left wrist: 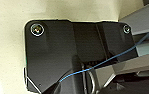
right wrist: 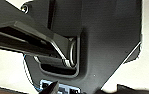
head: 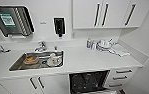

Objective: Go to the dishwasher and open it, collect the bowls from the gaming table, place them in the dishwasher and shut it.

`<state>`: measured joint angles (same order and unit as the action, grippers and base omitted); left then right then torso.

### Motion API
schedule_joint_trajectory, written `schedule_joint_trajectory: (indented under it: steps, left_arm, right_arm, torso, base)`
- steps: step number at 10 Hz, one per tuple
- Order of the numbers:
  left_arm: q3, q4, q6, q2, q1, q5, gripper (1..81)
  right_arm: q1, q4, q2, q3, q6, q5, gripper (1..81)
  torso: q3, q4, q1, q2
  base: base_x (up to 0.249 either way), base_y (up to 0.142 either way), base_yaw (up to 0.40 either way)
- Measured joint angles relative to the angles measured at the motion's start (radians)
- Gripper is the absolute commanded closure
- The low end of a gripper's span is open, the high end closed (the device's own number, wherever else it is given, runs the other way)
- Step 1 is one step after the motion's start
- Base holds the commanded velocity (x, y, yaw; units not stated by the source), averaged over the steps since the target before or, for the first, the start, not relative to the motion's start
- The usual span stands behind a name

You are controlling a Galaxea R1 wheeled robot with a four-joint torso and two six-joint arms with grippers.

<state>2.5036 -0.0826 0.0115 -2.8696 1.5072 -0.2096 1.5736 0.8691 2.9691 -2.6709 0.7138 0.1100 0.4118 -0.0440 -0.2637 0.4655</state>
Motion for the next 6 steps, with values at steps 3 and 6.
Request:
schedule_joint_trajectory:
  steps: [3,6]
  left_arm:
    - [0.039,0.000,0.000,-0.017,-0.006,0.013,1.0]
    - [0.039,0.000,0.000,-0.017,-0.009,0.021,1.0]
  right_arm:
    - [0.017,-0.206,0.037,-0.022,-0.253,-0.041,1.0]
    - [-0.014,-0.548,0.047,-0.056,-0.610,-0.027,1.0]
  torso:
    - [0.000,0.000,0.071,-0.108]
    - [-0.011,0.000,0.132,-0.208]
  base:
    - [0.000,0.000,0.000]
    - [0.000,0.000,0.000]
